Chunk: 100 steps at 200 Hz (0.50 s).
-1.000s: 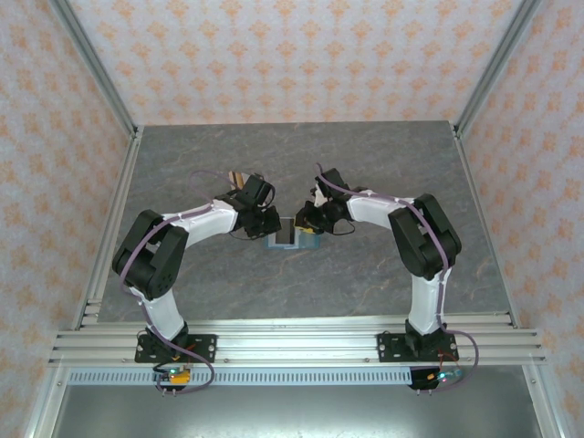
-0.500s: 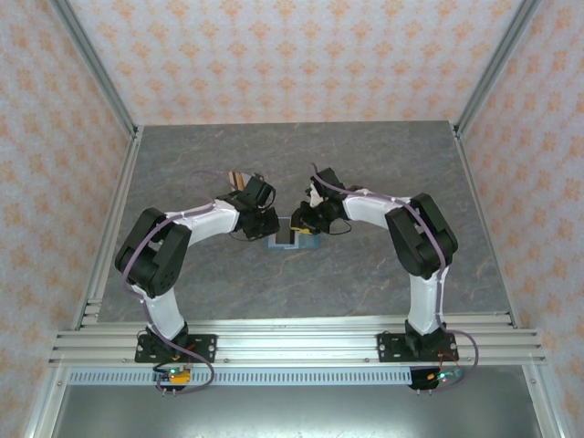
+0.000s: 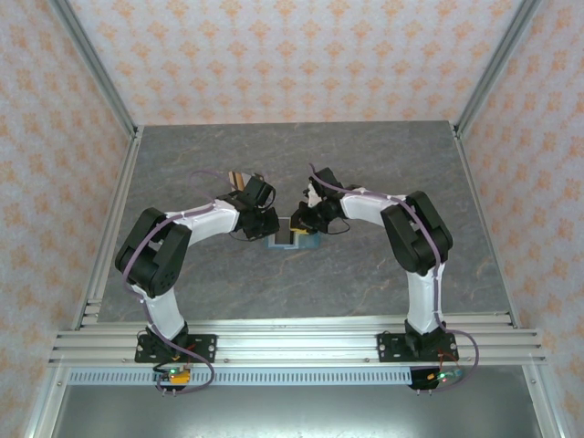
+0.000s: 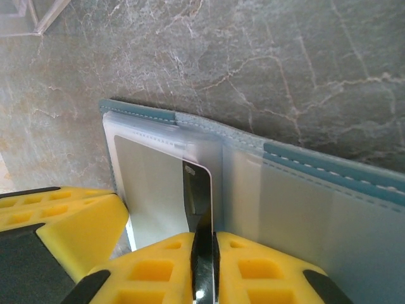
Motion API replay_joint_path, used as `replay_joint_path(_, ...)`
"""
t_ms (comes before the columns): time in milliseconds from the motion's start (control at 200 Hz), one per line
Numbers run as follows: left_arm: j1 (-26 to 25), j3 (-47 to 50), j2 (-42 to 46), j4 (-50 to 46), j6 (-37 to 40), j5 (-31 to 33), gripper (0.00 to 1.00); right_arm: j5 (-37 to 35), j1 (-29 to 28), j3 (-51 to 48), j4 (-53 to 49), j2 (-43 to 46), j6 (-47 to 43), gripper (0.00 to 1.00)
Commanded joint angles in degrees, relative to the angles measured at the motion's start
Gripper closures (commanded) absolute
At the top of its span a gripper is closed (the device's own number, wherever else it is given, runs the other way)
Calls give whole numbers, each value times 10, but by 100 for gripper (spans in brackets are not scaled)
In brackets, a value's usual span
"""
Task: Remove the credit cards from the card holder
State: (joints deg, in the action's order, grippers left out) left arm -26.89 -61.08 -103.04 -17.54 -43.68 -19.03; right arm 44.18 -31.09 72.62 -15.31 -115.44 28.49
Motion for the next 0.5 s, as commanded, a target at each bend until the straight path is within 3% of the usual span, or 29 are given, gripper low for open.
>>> replay_joint_path(0, -1, -1, -21, -22, -7, 10, 91, 14, -4, 13, 8, -9, -1, 84)
replay_joint_path(250, -1, 1, -19, -22, -7, 13, 91, -21, -3, -2, 6, 8, -3, 95)
replay_joint_path(495, -1, -1, 1, -28, -2, 14, 87, -57, 13, -39, 3, 49, -14, 98)
